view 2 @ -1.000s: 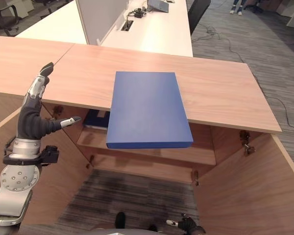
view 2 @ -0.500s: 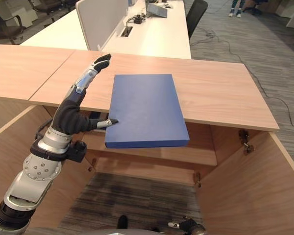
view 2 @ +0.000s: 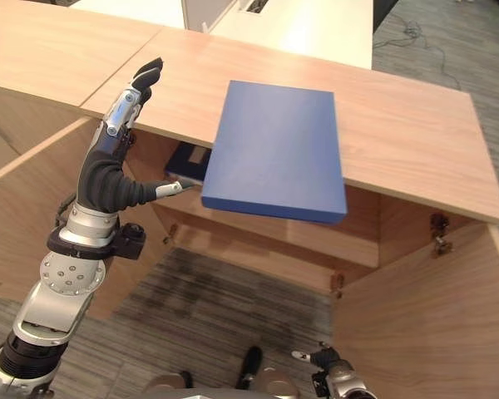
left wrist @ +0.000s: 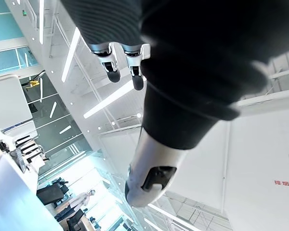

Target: Put the empty folder in the office cabinet

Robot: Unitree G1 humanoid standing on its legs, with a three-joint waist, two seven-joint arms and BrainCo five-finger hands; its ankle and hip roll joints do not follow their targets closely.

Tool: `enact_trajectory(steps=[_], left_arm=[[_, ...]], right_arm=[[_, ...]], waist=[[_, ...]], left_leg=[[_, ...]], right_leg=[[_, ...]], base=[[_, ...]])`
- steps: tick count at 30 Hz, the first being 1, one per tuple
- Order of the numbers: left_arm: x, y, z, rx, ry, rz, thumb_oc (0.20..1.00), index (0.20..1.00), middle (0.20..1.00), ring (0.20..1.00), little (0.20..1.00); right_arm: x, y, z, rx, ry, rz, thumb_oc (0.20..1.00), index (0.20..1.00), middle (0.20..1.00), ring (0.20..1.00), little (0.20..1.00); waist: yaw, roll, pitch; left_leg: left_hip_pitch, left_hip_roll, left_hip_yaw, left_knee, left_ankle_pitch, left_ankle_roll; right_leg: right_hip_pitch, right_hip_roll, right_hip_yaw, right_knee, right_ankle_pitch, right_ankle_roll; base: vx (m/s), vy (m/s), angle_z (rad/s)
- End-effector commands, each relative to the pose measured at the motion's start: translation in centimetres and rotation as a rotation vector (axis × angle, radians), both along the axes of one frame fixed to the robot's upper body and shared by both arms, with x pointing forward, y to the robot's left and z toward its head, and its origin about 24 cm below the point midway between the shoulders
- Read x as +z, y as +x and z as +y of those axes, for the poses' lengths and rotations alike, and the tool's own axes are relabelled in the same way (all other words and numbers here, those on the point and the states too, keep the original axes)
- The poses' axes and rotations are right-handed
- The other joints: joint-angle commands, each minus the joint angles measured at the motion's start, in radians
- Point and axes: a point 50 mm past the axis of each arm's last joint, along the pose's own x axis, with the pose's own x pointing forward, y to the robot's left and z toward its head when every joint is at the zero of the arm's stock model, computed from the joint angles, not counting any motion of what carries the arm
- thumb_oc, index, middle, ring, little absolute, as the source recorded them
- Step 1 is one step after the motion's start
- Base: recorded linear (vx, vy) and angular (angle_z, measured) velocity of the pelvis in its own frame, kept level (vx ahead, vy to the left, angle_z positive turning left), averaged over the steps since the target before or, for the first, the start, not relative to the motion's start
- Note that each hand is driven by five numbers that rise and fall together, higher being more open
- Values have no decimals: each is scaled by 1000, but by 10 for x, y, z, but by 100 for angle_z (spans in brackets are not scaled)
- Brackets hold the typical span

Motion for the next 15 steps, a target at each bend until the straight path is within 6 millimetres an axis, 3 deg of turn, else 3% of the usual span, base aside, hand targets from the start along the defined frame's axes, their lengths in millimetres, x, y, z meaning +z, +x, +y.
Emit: enact_trajectory(steps=[1,7,11,13,15], left_arm=[[7,-9,-1,-44,-2,-57,1000,1000,1000,1000,1000],[2,-9,6,-35,-26,-23,1000,1000,1000,1000,1000],[3,-11,7,-44,-19,-25,1000,1000,1000,1000,1000],[2,-11,2,-77,-14,-7,1000,1000,1000,1000,1000],[6,-7,-5,-93,-4,-27,1000,1000,1000,1000,1000]], right_arm=[[-4,-4,10,-20,37,12,1000,1000,1000,1000,1000],[-6,-5,16,-23,57,30,1000,1000,1000,1000,1000],[-5,1,22,14,79,17,1000,1000,1000,1000,1000],[-2,9,19,-38,83,-23,1000,1000,1000,1000,1000],[-3,7,22,-18,90,-12,1000,1000,1000,1000,1000]], waist=[[24,-52,-75],[41,-29,-64],[46,-14,-29],[41,4,-5],[38,20,4]], left_leg=[[1,-73,-25,-1,-69,51],[6,-120,-48,-45,-38,72],[-1,-136,-35,-45,-32,91],[-7,-122,-35,-41,-28,101],[-40,-106,-27,-21,-6,110]], right_leg=[[-29,-31,73,-56,28,128],[-34,-70,70,-51,61,144],[-86,-112,73,69,54,166],[-111,-135,129,185,15,180],[-113,-196,188,311,0,155]], base=[[-70,149,2],[-91,141,5],[-121,129,-8],[-151,84,-25],[-166,51,-20]])
